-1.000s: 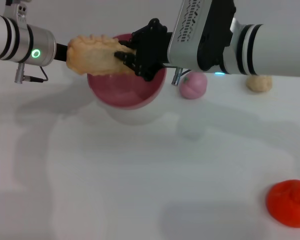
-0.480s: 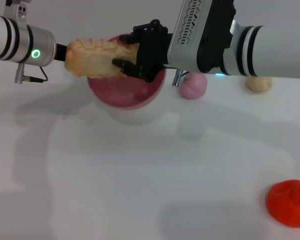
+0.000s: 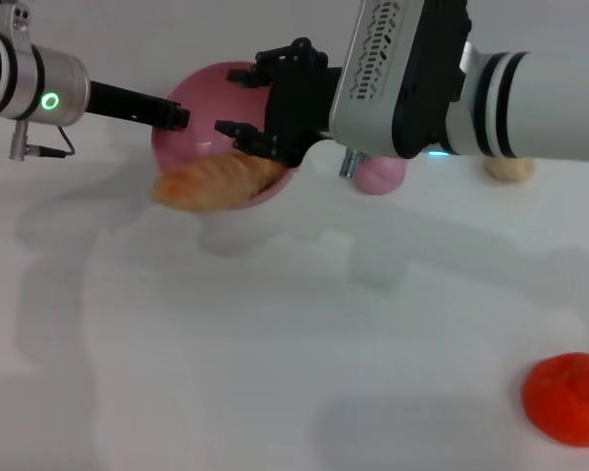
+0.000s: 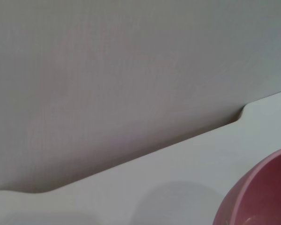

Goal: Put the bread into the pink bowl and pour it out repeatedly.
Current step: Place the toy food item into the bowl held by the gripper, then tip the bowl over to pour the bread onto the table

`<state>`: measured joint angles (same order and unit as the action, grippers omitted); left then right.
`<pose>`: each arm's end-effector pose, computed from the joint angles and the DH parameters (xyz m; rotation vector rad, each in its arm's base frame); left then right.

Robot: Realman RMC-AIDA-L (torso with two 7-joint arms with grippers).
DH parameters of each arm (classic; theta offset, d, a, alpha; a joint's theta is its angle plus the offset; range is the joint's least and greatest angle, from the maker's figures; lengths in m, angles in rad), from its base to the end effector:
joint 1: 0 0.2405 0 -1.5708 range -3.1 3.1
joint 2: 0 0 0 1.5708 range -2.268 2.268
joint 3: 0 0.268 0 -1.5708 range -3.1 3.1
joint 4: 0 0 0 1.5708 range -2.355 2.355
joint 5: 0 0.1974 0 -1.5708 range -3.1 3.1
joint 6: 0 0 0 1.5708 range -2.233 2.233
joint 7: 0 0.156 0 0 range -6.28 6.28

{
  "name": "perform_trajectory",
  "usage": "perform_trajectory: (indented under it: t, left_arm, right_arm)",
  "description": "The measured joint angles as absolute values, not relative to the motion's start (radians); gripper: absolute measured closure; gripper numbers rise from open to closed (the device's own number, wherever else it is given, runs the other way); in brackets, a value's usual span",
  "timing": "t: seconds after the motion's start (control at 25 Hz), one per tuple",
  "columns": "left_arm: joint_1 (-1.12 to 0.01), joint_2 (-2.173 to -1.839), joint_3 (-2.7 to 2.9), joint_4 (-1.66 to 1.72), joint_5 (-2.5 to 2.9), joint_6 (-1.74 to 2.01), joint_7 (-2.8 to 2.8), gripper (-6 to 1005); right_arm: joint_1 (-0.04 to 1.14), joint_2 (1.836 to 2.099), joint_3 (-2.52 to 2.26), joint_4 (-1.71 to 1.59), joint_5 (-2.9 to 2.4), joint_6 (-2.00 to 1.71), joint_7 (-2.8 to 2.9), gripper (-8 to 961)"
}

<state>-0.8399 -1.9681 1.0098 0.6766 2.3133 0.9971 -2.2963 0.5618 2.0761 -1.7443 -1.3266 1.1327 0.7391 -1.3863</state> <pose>-0.2221 0.4611 0.0076 -2.3208 -1.0895 -0.1251 0.0826 0.3732 -0.0730 -2.5815 -0.2938 0.2571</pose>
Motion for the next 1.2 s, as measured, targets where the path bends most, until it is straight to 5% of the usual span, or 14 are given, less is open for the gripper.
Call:
perform_trajectory:
  t: [0.52, 1.2]
  left_arm:
    - [-0.835, -1.974, 1.016, 0.681, 2.313, 0.990, -2.295, 958]
    - [-0.835, -2.047, 1.022, 0.705, 2.313, 0.941, -2.260, 958]
  right_arm:
    - [0.426, 2.090, -1.675, -1.477, 1.184, 0.613, -1.384, 476]
    - [0.341, 2.089, -1.506, -1.252, 1.882, 0.341, -1.719, 475]
